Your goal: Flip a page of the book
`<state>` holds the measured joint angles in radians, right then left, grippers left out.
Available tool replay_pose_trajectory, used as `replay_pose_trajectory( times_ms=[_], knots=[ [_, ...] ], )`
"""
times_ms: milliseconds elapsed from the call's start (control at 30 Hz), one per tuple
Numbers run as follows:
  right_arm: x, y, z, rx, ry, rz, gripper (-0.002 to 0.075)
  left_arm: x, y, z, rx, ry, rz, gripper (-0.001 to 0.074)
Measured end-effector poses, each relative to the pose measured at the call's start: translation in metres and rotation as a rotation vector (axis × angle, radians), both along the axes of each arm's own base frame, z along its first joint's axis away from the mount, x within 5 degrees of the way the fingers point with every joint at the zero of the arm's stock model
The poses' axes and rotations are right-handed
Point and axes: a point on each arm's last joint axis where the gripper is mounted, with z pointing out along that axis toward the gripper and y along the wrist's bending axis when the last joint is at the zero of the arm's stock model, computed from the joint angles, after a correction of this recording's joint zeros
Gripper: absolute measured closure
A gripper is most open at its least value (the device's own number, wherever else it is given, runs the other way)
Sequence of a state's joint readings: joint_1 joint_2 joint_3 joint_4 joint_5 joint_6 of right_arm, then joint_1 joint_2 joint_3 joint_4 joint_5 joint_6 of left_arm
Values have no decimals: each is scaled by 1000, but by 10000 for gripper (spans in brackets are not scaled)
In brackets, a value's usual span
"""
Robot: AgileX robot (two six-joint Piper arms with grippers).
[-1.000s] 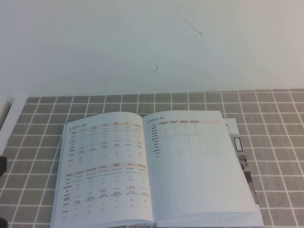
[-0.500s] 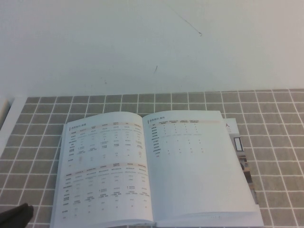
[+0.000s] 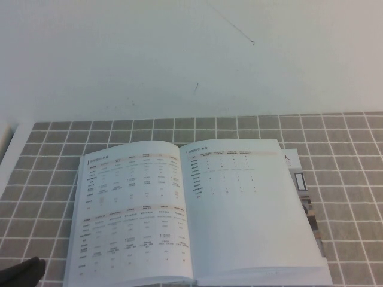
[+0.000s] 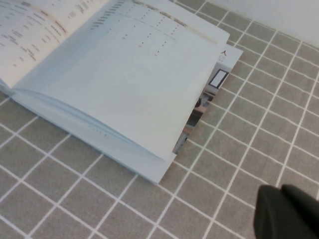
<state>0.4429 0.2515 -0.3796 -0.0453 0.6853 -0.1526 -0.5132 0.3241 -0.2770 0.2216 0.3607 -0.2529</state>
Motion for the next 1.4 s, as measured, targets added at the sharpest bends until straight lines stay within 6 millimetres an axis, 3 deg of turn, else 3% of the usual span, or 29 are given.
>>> replay_pose_trajectory(
  times_ms=[367, 600, 933, 1167, 1400],
  knots=[
    [0, 0, 0, 0, 0, 0, 727, 0, 0, 0, 1, -7, -2, 738],
    [0, 0, 0, 2, 1, 0, 727, 2, 5, -26, 99, -34, 26, 738],
    [0, 0, 0, 2, 0, 0, 727, -11, 21, -21, -164, -199, 269, 738],
    [0, 0, 0, 2, 0, 0, 727, -15, 29, -65, -219, -125, 430, 738],
    [0, 0, 0, 4, 1, 1, 727, -20, 31, -75, -162, -43, 476, 738]
  ],
)
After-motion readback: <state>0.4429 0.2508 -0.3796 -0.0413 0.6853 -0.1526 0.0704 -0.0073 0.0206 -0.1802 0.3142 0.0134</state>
